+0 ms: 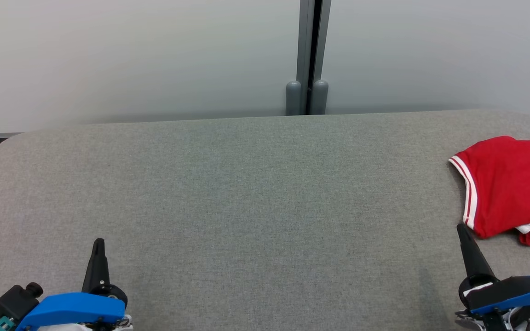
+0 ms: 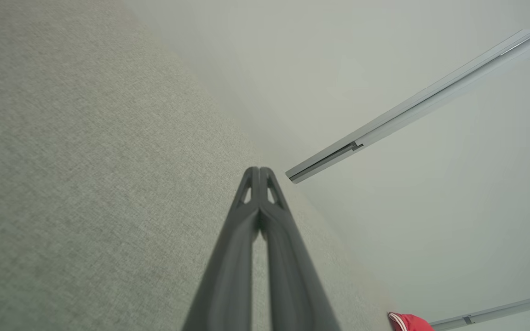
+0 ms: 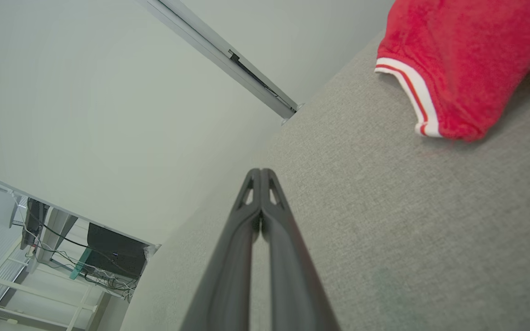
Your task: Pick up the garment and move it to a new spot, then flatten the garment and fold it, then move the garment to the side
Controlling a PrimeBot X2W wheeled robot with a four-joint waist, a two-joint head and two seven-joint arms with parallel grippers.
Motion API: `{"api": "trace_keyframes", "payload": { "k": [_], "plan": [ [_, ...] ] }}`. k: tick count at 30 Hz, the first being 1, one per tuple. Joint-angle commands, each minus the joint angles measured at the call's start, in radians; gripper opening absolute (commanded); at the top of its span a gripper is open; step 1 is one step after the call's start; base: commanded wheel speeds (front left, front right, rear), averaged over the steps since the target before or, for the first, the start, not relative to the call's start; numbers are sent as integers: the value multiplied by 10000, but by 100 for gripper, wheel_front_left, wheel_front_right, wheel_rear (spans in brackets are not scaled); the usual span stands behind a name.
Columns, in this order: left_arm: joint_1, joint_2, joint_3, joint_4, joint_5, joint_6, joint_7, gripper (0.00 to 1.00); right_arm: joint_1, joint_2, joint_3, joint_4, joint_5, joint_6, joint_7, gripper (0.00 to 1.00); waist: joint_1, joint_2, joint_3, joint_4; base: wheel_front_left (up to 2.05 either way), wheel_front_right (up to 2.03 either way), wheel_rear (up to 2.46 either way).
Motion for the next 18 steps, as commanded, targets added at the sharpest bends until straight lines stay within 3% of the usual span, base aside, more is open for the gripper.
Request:
{"api": "trace_keyframes", "payload": {
  "k": [1, 18],
  "plan": [
    [-254, 35, 122, -168, -306, -48, 83, 0, -296, 20, -58, -64, 343, 4, 57, 0, 0, 0, -4, 1, 0, 0, 0],
    [-419, -109, 351, -304, -2088, -67, 608, 0, -421, 157, -142, 40, 2211, 5, 291, 0, 0, 0, -45, 15, 0, 0, 0]
  ]
}}
